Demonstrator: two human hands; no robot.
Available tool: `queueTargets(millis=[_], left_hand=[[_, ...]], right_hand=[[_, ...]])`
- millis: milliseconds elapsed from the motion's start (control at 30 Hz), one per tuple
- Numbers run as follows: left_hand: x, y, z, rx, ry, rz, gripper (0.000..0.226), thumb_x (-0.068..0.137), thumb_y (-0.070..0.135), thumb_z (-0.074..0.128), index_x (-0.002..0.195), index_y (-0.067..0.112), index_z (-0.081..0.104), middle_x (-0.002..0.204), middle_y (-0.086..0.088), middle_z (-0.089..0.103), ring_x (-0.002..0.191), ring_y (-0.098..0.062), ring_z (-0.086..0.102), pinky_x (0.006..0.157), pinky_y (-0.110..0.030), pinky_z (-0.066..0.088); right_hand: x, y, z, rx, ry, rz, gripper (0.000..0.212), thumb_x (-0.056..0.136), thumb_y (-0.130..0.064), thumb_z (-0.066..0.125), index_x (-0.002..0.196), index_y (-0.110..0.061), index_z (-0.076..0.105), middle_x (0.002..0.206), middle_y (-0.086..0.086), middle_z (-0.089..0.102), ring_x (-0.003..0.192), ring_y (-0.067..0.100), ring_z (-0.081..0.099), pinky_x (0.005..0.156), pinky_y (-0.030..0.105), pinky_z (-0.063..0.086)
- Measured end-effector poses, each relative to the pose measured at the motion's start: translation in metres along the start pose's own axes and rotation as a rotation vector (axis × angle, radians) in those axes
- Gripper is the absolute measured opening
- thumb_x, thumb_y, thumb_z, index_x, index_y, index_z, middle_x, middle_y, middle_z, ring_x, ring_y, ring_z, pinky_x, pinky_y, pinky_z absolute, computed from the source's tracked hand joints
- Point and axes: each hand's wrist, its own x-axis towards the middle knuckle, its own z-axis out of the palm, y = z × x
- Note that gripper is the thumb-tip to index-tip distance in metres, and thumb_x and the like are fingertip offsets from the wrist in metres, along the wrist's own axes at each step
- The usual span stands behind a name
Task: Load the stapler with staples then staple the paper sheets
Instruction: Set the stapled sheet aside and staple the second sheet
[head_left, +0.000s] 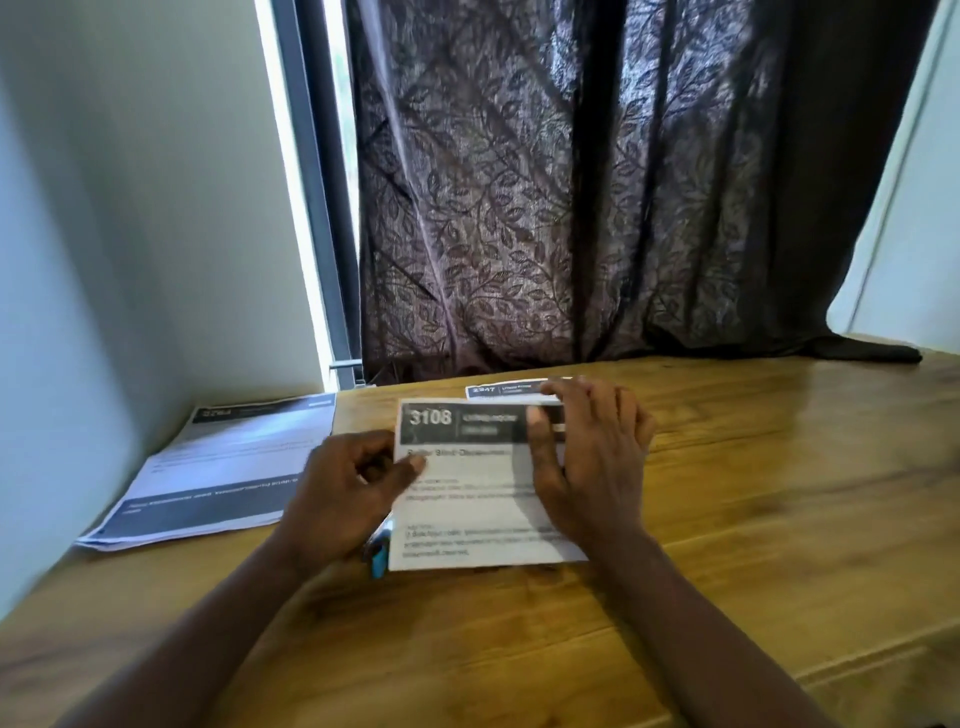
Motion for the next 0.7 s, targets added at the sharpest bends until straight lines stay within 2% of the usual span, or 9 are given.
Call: queueTargets(millis=[67,133,200,267,367,433,533,633,700], left_hand=[[0.015,-0.007,-0.007,-0.062,0.086,-0.041,0.007,0.093,0.024,0.073,0.090,0.027,0.079,0.088,0.006,0.081,0.080,-0.015,0.078,0.070,-0.040,0.063],[0.035,-0.011,-0.010,-0.131,0.168,-0.081,0.011,0.089,0.036,0.072,0.092,0.027,0.078,0.087,0.000,0.080,0.080,-0.024,0.078,0.072,-0.045,0.062],[0.060,-0.013,-0.005,-0.165,0.248,-0.100,0.016,0.089,0.036,0.072,0.090,0.022,0.079,0.086,-0.004,0.080,0.078,-0.027,0.076,0.065,-0.039,0.059],[0.086,-0.012,0.005,-0.194,0.291,-0.129,0.009,0.094,0.025,0.071,0.088,0.022,0.077,0.087,-0.007,0.080,0.078,-0.029,0.076,0.061,-0.035,0.057],[0.127,-0.015,0.029,-0.189,0.298,-0.192,0.013,0.095,0.023,0.071,0.084,0.026,0.075,0.086,-0.006,0.079,0.080,-0.029,0.077,0.072,-0.047,0.063],[0.152,-0.021,0.044,-0.152,0.291,-0.236,0.013,0.092,0.030,0.072,0.081,0.025,0.077,0.081,-0.002,0.079,0.077,-0.025,0.077,0.074,-0.052,0.063],[0.185,-0.032,0.068,-0.108,0.308,-0.293,0.020,0.086,0.037,0.076,0.074,0.020,0.078,0.071,-0.001,0.077,0.072,-0.027,0.076,0.068,-0.054,0.063],[0.206,-0.041,0.088,0.005,0.312,-0.354,0.027,0.085,0.037,0.078,0.072,0.014,0.077,0.070,-0.003,0.075,0.074,-0.028,0.073,0.070,-0.046,0.063],[0.215,-0.051,0.099,0.102,0.284,-0.372,0.025,0.086,0.037,0.077,0.074,0.015,0.077,0.075,-0.005,0.076,0.078,-0.027,0.072,0.073,-0.041,0.061]], right_hand=[[0.006,0.018,0.003,0.071,-0.018,0.187,0.038,0.098,-0.049,0.039,0.120,-0.023,0.058,0.118,0.003,0.057,0.110,0.027,0.050,0.092,0.045,0.033],[0.011,0.034,0.011,0.079,-0.093,0.308,0.044,0.096,-0.054,0.035,0.122,-0.024,0.054,0.121,0.004,0.056,0.114,0.029,0.050,0.095,0.049,0.037],[0.020,0.050,0.018,0.019,-0.228,0.343,0.043,0.096,-0.052,0.040,0.126,-0.024,0.053,0.128,0.005,0.054,0.122,0.029,0.047,0.100,0.051,0.037],[0.031,0.064,0.025,-0.080,-0.416,0.363,0.041,0.099,-0.047,0.046,0.133,-0.025,0.050,0.136,0.005,0.051,0.129,0.028,0.043,0.105,0.049,0.034],[0.041,0.082,0.036,-0.258,-0.623,0.391,0.045,0.100,-0.046,0.045,0.141,-0.025,0.047,0.144,0.004,0.047,0.136,0.026,0.039,0.111,0.047,0.030],[0.040,0.088,0.042,-0.284,-0.707,0.410,0.043,0.100,-0.046,0.044,0.137,-0.024,0.051,0.143,0.003,0.050,0.135,0.024,0.042,0.114,0.046,0.029],[0.037,0.095,0.051,-0.285,-0.725,0.376,0.040,0.100,-0.046,0.040,0.129,-0.024,0.057,0.139,0.000,0.054,0.130,0.022,0.048,0.114,0.044,0.031],[0.036,0.097,0.053,-0.271,-0.710,0.362,0.046,0.101,-0.045,0.037,0.139,-0.023,0.051,0.144,0.000,0.052,0.134,0.021,0.045,0.116,0.043,0.030],[0.036,0.097,0.055,-0.281,-0.706,0.356,0.048,0.100,-0.046,0.037,0.141,-0.023,0.048,0.145,0.000,0.051,0.136,0.022,0.043,0.117,0.045,0.028]])
